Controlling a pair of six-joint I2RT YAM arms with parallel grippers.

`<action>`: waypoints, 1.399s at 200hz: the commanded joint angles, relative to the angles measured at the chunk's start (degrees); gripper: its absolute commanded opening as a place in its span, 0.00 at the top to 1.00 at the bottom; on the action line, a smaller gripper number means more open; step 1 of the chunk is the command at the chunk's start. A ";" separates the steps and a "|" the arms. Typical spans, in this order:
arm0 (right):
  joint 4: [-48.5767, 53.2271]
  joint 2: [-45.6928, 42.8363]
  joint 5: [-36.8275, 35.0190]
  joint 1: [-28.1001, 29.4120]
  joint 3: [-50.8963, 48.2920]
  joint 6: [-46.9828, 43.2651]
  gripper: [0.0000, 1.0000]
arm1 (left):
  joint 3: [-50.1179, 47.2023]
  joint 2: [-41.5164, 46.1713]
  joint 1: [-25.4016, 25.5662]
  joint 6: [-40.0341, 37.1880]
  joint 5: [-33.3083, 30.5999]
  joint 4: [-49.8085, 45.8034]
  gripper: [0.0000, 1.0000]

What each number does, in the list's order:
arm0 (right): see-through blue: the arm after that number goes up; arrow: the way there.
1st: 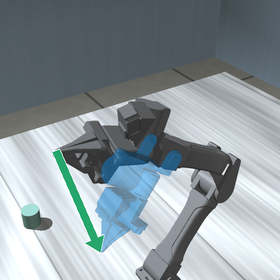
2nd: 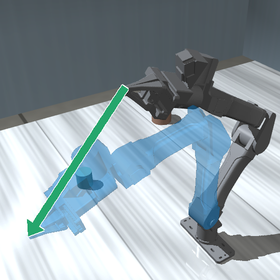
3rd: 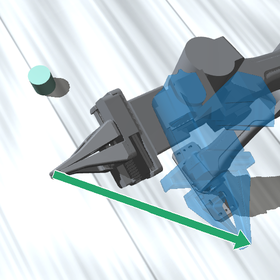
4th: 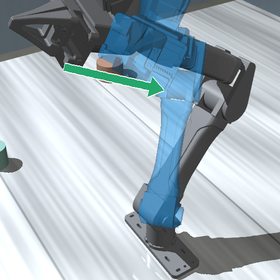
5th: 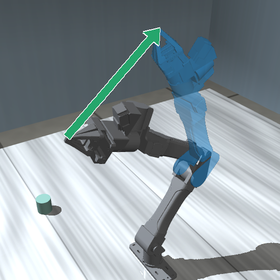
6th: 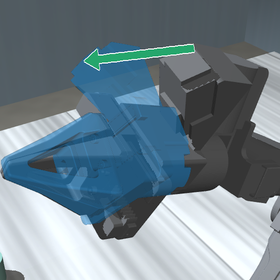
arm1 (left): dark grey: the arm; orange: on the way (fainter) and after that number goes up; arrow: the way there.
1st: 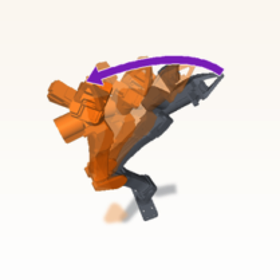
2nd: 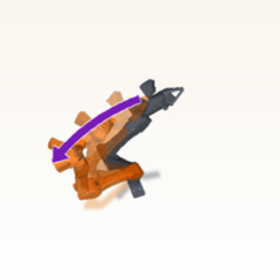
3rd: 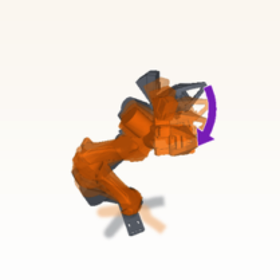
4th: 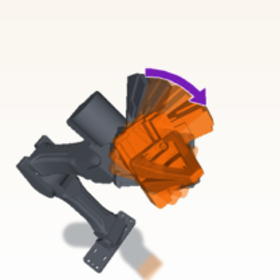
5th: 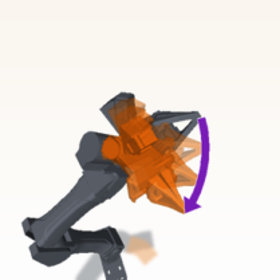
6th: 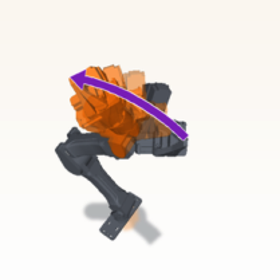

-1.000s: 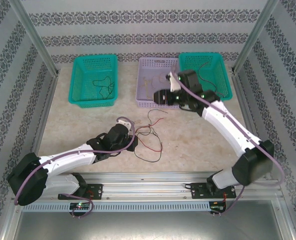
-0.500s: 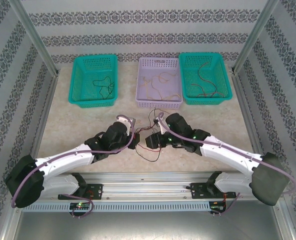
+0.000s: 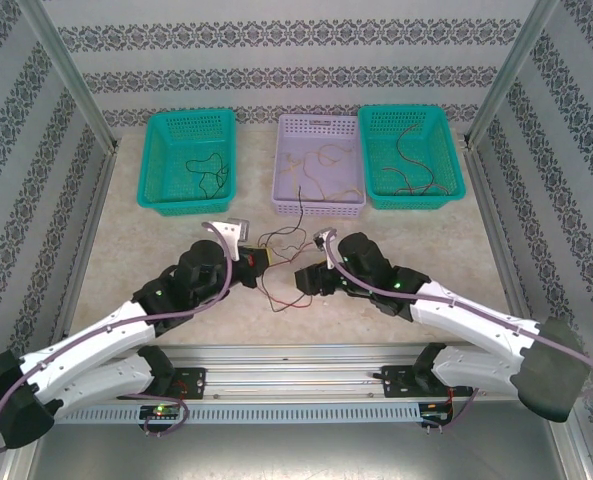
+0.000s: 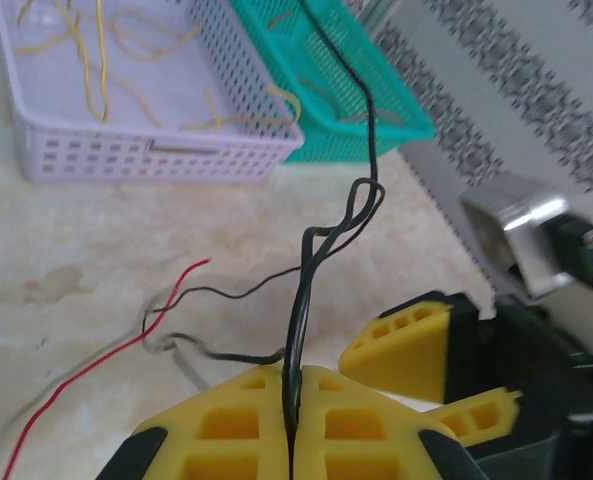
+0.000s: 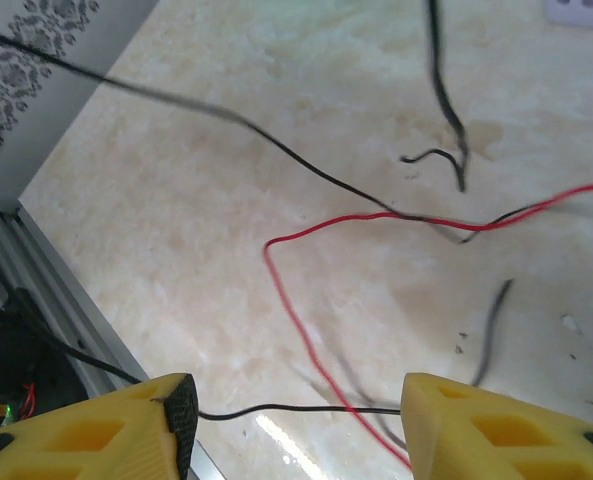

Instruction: Untangle the cables

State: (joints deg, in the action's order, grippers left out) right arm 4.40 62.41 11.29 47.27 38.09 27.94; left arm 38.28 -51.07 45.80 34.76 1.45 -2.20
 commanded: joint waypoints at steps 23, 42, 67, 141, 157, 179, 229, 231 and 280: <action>-6.41 -5.79 -3.39 0.03 -4.95 0.91 0.43 | 3.40 0.23 0.34 0.09 2.90 0.16 1.00; -12.00 -7.20 -0.36 0.10 -6.51 1.83 0.43 | 4.10 0.05 0.25 0.26 3.74 1.39 1.00; -16.40 -4.40 4.07 0.20 -6.19 2.43 0.43 | 5.11 -2.14 0.17 0.29 4.01 2.91 1.00; -28.18 3.05 10.56 6.34 -5.63 2.14 0.42 | 6.93 -8.06 -0.75 1.80 -0.68 5.52 1.00; -29.07 4.05 9.97 6.58 -6.24 2.23 0.43 | 7.33 -8.69 -1.11 2.05 -0.79 5.99 1.00; -28.01 6.68 7.75 7.03 -5.66 1.88 0.46 | 7.42 -9.35 -1.24 2.87 -0.32 7.17 1.00; -28.40 10.75 3.35 8.46 -3.87 1.78 1.00 | 7.04 -8.47 -1.33 3.19 0.45 6.40 1.00; -28.16 10.22 2.76 8.46 -3.93 1.63 1.00 | 7.06 -8.38 -1.33 3.07 0.34 6.17 1.00; -19.68 -9.25 -6.10 2.49 -10.84 1.09 1.00 | 6.77 -4.85 -2.60 -0.59 -1.16 -1.96 1.00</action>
State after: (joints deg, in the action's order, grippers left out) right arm -18.33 61.95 10.26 53.69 29.58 29.71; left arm 44.12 -57.67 44.07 36.93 0.99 1.13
